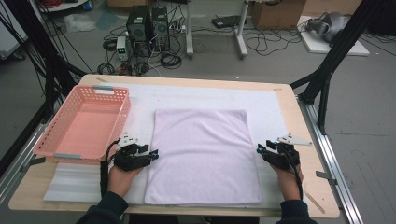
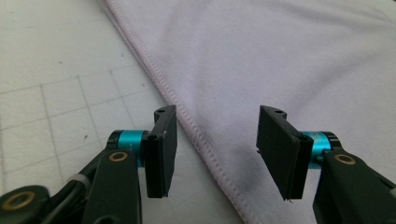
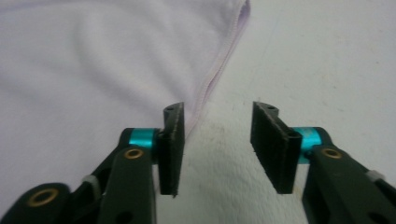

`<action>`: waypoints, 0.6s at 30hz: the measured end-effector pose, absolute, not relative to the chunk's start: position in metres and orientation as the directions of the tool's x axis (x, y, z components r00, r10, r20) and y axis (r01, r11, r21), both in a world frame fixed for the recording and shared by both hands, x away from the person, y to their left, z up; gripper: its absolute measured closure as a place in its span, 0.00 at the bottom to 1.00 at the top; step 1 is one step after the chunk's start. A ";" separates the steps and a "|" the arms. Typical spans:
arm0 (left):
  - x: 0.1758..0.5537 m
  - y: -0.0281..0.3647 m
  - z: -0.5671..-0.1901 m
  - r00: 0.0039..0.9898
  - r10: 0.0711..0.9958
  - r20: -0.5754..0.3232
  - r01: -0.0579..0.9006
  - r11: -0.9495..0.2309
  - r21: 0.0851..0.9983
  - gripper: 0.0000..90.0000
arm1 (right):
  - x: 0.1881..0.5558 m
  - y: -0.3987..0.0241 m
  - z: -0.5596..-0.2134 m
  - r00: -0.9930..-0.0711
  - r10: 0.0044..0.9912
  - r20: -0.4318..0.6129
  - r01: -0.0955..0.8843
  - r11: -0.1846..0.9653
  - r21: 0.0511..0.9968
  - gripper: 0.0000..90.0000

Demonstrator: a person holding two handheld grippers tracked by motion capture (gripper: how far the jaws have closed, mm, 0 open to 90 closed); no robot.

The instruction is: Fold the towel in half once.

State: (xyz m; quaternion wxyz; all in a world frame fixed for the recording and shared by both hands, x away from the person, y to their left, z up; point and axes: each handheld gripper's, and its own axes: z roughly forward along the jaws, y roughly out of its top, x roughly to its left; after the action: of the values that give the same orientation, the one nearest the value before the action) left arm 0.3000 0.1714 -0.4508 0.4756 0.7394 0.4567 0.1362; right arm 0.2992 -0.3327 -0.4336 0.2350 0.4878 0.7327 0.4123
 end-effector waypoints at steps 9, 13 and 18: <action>0.299 0.179 -0.443 0.648 0.722 -0.243 0.386 -0.036 0.922 0.41 | 0.266 -0.342 -0.422 -0.489 0.872 -0.005 0.412 0.236 0.880 0.29; 0.299 0.181 -0.442 0.676 0.701 -0.229 0.371 -0.054 0.927 0.39 | 0.266 -0.340 -0.420 -0.492 0.870 -0.026 0.382 0.243 0.892 0.21; 0.296 0.182 -0.444 0.690 0.699 -0.189 0.332 -0.073 0.941 0.35 | 0.266 -0.340 -0.419 -0.474 0.881 -0.007 0.386 0.215 0.897 0.19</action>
State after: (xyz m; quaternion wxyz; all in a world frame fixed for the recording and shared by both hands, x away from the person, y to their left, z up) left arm 0.2963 0.1818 -0.4436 0.5775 0.7151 0.3603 0.1591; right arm 0.2660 -0.3396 -0.4195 0.2737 0.4339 0.7298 0.4518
